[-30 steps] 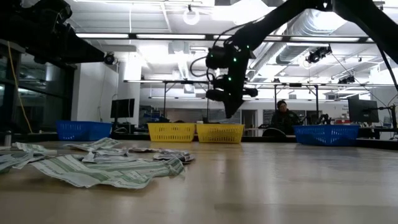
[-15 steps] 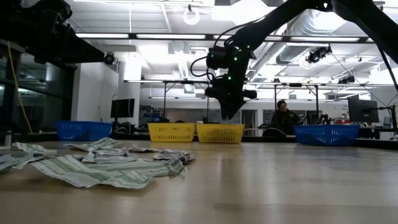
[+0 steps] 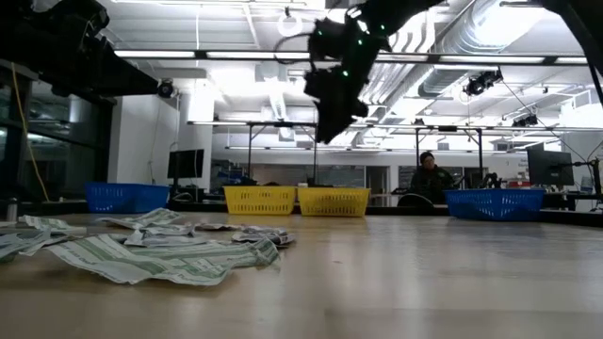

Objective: Pick & Place First Aid Supplies
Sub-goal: Put the black towelette pack into the right blue bin

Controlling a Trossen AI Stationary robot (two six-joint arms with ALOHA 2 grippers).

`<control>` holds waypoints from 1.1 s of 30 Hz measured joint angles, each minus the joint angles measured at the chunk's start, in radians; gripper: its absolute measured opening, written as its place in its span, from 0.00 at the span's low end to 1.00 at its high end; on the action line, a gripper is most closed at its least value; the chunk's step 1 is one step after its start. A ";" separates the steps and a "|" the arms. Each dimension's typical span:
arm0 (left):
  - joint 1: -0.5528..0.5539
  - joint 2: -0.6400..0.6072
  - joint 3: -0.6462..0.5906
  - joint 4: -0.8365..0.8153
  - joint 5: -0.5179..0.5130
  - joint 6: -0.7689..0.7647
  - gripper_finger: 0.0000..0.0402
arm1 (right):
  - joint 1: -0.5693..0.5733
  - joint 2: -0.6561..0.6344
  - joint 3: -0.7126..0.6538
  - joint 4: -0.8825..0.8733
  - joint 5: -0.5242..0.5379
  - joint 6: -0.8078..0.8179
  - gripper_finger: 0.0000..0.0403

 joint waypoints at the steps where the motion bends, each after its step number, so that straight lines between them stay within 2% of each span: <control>1: 0.000 0.000 0.000 0.000 0.000 0.000 0.44 | 0.025 0.000 0.000 0.000 -0.016 -0.020 0.38; 7: 0.000 0.000 0.000 0.001 0.000 0.000 0.44 | 0.177 0.007 0.000 0.000 -0.068 -0.136 0.37; 12: 0.000 0.000 0.000 0.000 0.000 0.000 0.44 | 0.284 0.007 -0.009 0.037 -0.068 -0.143 0.37; 20: 0.000 0.000 0.000 0.000 0.003 0.000 0.44 | 0.412 0.008 -0.243 0.333 -0.074 -0.154 0.37; 33: 0.000 0.000 0.000 0.001 0.003 0.000 0.44 | 0.506 0.009 -0.574 0.852 -0.112 -0.117 0.37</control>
